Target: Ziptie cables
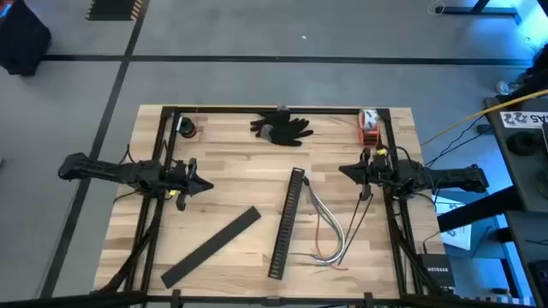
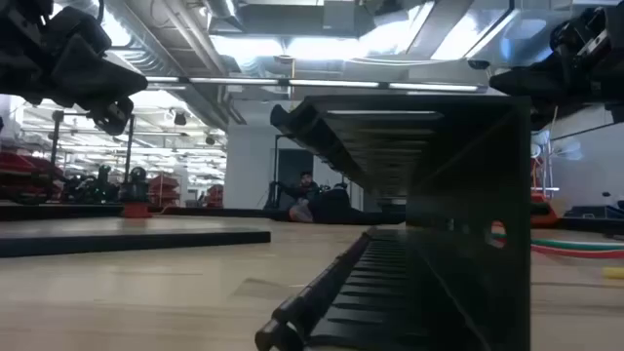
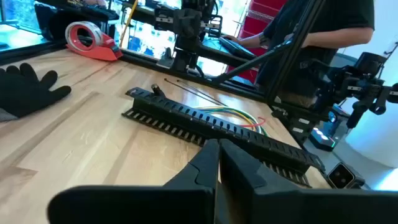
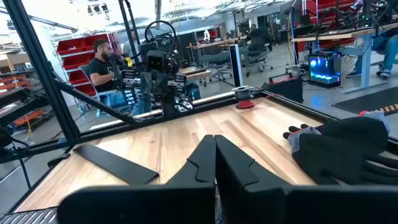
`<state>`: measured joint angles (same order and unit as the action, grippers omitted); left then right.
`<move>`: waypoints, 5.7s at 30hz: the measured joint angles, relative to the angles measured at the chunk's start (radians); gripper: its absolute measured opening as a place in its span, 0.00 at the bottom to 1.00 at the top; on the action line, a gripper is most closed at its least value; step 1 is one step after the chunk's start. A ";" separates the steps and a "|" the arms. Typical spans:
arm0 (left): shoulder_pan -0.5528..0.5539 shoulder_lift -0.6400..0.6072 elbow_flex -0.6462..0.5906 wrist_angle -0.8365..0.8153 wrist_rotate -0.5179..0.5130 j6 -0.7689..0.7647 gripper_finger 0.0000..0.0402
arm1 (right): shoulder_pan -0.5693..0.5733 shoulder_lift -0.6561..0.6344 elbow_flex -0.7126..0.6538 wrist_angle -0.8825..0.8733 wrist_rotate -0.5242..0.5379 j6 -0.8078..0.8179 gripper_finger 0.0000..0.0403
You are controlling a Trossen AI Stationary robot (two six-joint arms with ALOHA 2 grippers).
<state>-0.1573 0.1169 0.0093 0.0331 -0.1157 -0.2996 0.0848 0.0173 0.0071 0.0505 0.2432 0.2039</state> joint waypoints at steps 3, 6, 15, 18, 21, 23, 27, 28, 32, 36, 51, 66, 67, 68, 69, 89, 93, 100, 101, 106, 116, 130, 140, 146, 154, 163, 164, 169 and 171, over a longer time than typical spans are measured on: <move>0.000 0.000 0.000 0.000 0.000 0.000 0.02 | 0.000 0.000 0.000 0.000 0.000 0.000 0.00; 0.000 0.000 0.000 0.000 0.000 0.000 0.02 | 0.000 0.000 0.000 0.000 0.000 0.000 0.00; 0.000 0.000 0.000 0.000 0.000 0.000 0.02 | 0.000 0.000 0.000 0.000 0.000 0.000 0.00; 0.000 0.000 0.000 0.000 0.000 0.000 0.02 | 0.000 0.000 0.000 0.000 0.000 0.000 0.00; 0.000 0.000 0.000 0.000 0.000 0.000 0.02 | 0.000 0.000 0.000 0.000 0.000 0.000 0.00; 0.000 0.000 0.000 0.000 0.000 0.000 0.02 | 0.000 0.000 0.000 0.000 0.000 0.000 0.00; 0.000 0.000 0.000 0.000 0.000 0.000 0.02 | 0.000 0.000 0.000 0.000 0.000 0.000 0.00; 0.000 0.000 0.000 0.000 0.000 0.000 0.02 | 0.000 0.000 0.000 0.000 0.000 0.000 0.00; 0.000 0.000 0.000 0.000 0.000 0.000 0.02 | 0.000 0.000 0.000 0.000 0.000 0.000 0.00; 0.000 0.000 0.000 0.000 0.000 0.000 0.02 | 0.000 0.000 0.000 0.000 0.000 0.000 0.00; 0.000 0.000 0.000 0.000 0.000 0.000 0.02 | 0.000 0.000 0.000 0.000 0.000 0.000 0.00; 0.000 0.000 0.000 0.000 0.000 0.000 0.02 | 0.000 0.000 0.000 0.000 0.000 0.000 0.00; 0.000 0.000 0.000 0.000 0.000 0.000 0.02 | 0.000 0.000 0.000 0.000 0.000 0.000 0.00; 0.000 0.000 0.000 0.000 0.000 0.000 0.02 | 0.000 0.000 0.000 0.000 0.000 0.000 0.00; 0.000 0.000 0.000 0.000 0.000 0.000 0.02 | 0.000 0.000 0.000 0.000 0.000 0.000 0.00; 0.013 0.000 0.000 0.065 -0.078 -0.043 0.02 | 0.000 0.000 0.000 0.167 0.019 0.331 0.00; 0.016 0.000 0.000 0.225 -0.090 -0.174 0.02 | 0.000 0.000 0.000 0.278 0.203 0.491 0.00; 0.016 0.000 0.003 0.432 -0.225 -0.146 0.02 | 0.000 0.000 0.000 0.394 0.503 0.511 0.00; 0.016 0.000 0.012 0.421 -0.233 -0.130 0.02 | 0.000 0.003 0.004 0.407 0.496 0.496 0.00; 0.016 0.033 0.071 0.397 -0.285 -0.020 0.02 | 0.000 0.199 0.137 0.401 0.409 0.394 0.00; 0.016 0.057 0.101 0.309 -0.316 -0.089 0.02 | 0.000 0.843 0.636 -0.189 0.132 0.226 0.00; 0.015 0.056 0.103 0.155 -0.253 -0.143 0.02 | 0.001 1.580 0.961 -0.416 -0.209 0.207 0.00; 0.015 0.057 0.103 0.040 -0.176 -0.192 0.02 | 0.001 1.652 1.033 -0.619 -0.191 0.207 0.00; 0.015 0.055 0.103 0.028 -0.175 -0.199 0.02 | 0.007 1.615 1.062 -0.668 -0.184 0.212 0.00; 0.015 0.056 0.103 -0.009 -0.175 -0.218 0.02 | 0.023 1.576 1.104 -0.622 -0.227 0.423 0.00; 0.015 0.054 0.103 -0.007 -0.174 -0.218 0.02 | -0.052 1.590 1.128 -0.456 -0.277 0.364 0.16; 0.015 0.056 0.103 -0.004 -0.174 -0.218 0.02 | -0.061 1.590 1.134 -0.473 -0.301 0.327 0.21; 0.014 0.056 0.103 -0.007 -0.173 -0.223 0.02 | -0.101 1.612 1.190 -0.645 -0.359 0.159 0.44; 0.014 0.057 0.103 -0.007 -0.172 -0.224 0.02 | -0.102 1.610 1.220 -0.763 -0.341 0.132 0.50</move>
<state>-0.1436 0.1741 0.1123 0.0265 -0.2882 -0.5239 -0.0172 1.6271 1.2268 -0.7122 -0.0983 0.3356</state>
